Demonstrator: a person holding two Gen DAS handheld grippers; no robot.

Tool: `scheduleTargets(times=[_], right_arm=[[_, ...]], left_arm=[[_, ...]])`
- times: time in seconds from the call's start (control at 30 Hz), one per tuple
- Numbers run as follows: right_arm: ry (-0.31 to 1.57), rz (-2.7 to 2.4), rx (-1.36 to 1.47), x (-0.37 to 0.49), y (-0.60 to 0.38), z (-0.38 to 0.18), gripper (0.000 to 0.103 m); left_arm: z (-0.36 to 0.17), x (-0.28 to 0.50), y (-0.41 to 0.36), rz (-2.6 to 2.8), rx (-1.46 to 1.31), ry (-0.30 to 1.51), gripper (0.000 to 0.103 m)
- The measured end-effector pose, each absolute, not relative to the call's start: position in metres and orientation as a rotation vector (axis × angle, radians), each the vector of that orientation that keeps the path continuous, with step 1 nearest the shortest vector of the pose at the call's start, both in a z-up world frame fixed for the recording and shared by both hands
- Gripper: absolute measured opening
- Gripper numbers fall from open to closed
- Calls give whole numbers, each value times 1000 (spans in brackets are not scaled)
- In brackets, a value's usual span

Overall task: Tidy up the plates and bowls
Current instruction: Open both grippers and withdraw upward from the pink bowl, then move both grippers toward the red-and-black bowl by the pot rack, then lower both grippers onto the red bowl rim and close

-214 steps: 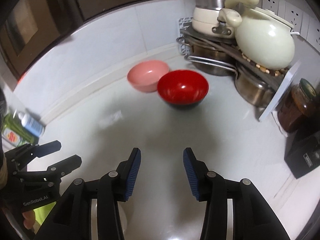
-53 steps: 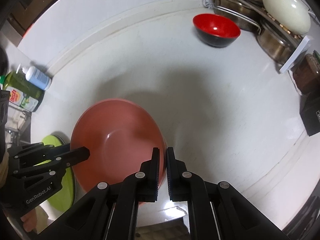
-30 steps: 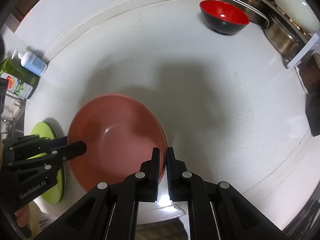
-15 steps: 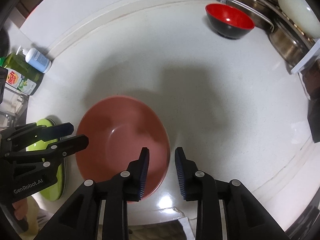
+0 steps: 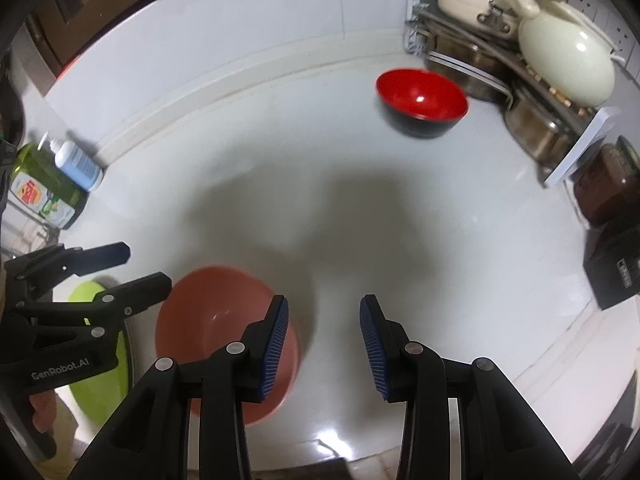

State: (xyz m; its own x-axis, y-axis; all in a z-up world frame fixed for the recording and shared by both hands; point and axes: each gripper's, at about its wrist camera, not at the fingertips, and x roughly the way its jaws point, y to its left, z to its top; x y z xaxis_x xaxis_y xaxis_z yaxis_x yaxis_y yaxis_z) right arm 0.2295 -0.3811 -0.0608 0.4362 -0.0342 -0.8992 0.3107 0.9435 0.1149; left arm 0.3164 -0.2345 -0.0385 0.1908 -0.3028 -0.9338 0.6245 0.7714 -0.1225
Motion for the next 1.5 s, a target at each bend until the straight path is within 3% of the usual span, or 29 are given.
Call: scheduleTargets(times=[0.13, 0.2, 0.9, 1.5], right_arm=[[1065, -250, 279, 230, -397, -51, 49], [1046, -270, 285, 233, -408, -46, 49], [844, -413, 391, 297, -507, -28, 49], [841, -467, 525, 349, -573, -84, 48]], left_arm=[[-29, 324, -249, -659, 343, 1164, 71], [-25, 329, -258, -656, 362, 1142, 75], [0, 404, -369, -679, 428, 998, 76], [-77, 474, -459, -730, 438, 1070, 72]])
